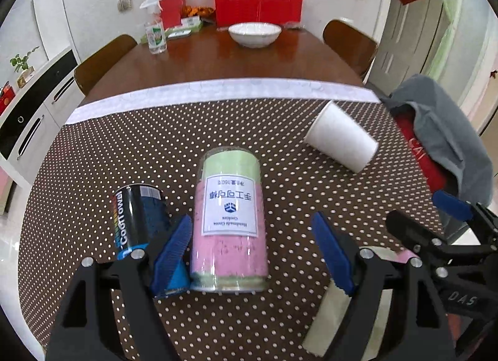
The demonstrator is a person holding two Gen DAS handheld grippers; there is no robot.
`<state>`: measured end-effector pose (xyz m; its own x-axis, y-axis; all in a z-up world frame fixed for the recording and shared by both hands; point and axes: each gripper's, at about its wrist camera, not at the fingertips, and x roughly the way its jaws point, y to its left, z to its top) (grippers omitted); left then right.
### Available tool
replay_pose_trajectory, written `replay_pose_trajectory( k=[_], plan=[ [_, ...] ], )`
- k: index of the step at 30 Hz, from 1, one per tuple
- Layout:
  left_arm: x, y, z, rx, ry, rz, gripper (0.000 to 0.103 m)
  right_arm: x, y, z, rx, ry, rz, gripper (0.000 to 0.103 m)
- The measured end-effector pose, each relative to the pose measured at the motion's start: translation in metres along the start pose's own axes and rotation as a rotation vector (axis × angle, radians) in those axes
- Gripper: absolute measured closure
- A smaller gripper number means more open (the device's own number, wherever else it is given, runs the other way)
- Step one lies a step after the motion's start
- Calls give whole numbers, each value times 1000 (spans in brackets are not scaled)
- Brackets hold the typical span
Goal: Flip cup upside down
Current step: 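Move the left gripper to the pink-and-green container and close on it, then lift the container with the left gripper and tilt it onto its side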
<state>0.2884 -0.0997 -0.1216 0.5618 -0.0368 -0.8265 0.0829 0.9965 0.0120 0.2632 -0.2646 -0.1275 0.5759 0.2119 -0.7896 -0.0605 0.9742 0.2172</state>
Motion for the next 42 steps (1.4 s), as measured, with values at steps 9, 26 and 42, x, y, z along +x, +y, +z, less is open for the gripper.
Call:
replay_pose_trajectory(
  k=[9, 26, 42],
  plan=[
    [47, 4, 5, -13, 114, 67, 24, 30, -9, 4, 32, 78, 26, 6],
    [84, 14, 10, -51, 183, 90, 35, 30, -13, 5, 49, 68, 27, 6],
    [21, 3, -1, -1, 45, 46, 35, -13, 1, -8, 46, 2, 1, 6]
  ],
)
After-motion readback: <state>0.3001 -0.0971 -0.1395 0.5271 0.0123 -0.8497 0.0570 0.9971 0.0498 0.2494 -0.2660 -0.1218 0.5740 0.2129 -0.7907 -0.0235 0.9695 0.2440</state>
